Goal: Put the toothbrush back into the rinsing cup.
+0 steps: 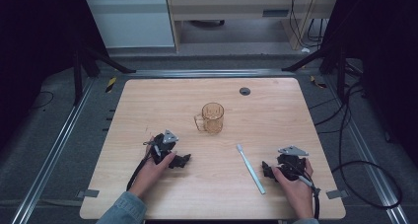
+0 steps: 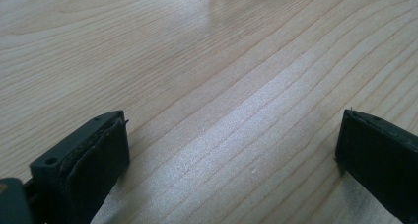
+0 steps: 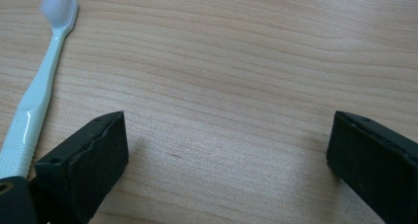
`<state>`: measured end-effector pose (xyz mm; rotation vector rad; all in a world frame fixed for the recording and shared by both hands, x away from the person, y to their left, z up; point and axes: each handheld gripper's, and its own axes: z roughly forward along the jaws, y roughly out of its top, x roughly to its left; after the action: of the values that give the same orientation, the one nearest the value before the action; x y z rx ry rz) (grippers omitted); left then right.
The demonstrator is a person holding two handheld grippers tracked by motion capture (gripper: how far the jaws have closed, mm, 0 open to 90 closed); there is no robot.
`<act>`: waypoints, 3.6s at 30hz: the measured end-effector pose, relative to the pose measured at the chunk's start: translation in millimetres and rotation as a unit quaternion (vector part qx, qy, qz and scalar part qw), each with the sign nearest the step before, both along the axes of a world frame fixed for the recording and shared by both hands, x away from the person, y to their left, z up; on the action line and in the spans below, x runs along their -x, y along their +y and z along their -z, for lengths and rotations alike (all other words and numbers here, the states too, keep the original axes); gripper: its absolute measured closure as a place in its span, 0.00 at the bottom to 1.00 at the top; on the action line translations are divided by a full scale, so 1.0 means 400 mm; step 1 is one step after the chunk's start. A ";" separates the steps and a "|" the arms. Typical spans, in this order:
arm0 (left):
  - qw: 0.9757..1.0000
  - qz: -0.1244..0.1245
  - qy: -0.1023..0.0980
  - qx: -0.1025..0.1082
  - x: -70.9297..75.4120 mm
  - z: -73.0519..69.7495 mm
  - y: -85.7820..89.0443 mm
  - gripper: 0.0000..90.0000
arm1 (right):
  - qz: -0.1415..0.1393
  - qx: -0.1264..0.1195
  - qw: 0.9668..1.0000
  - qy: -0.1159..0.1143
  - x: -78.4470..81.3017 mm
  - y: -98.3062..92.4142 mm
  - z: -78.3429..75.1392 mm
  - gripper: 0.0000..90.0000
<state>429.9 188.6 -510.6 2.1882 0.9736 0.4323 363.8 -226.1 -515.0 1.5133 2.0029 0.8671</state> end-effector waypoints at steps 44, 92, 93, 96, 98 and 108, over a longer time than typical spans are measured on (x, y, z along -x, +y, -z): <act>1.000 0.006 0.000 0.000 -0.009 0.000 -0.006 0.00 | -0.147 0.118 0.960 0.208 -0.106 0.249 -0.186 0.50; 1.000 0.009 0.001 0.000 -0.011 0.000 -0.006 0.00 | -0.147 0.125 0.940 0.282 -0.141 0.280 -0.139 0.67; 1.000 0.009 0.001 0.000 -0.011 0.000 -0.006 0.00 | -0.144 0.126 0.940 0.284 -0.143 0.280 -0.136 0.68; 1.000 0.010 0.001 -0.001 -0.011 0.000 -0.006 0.00 | -0.144 0.126 0.939 0.286 -0.145 0.279 -0.135 0.68; 1.000 0.010 0.001 0.000 -0.011 0.000 -0.006 0.00 | -0.140 0.124 0.939 0.287 -0.147 0.279 -0.134 0.69; 1.000 0.010 0.001 0.000 -0.012 0.000 -0.006 0.00 | -0.146 0.126 0.936 0.295 -0.156 0.286 -0.126 0.71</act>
<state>434.5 186.3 -510.5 2.1974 0.9519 0.4221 426.2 -111.8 -464.7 1.4582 2.6995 0.2330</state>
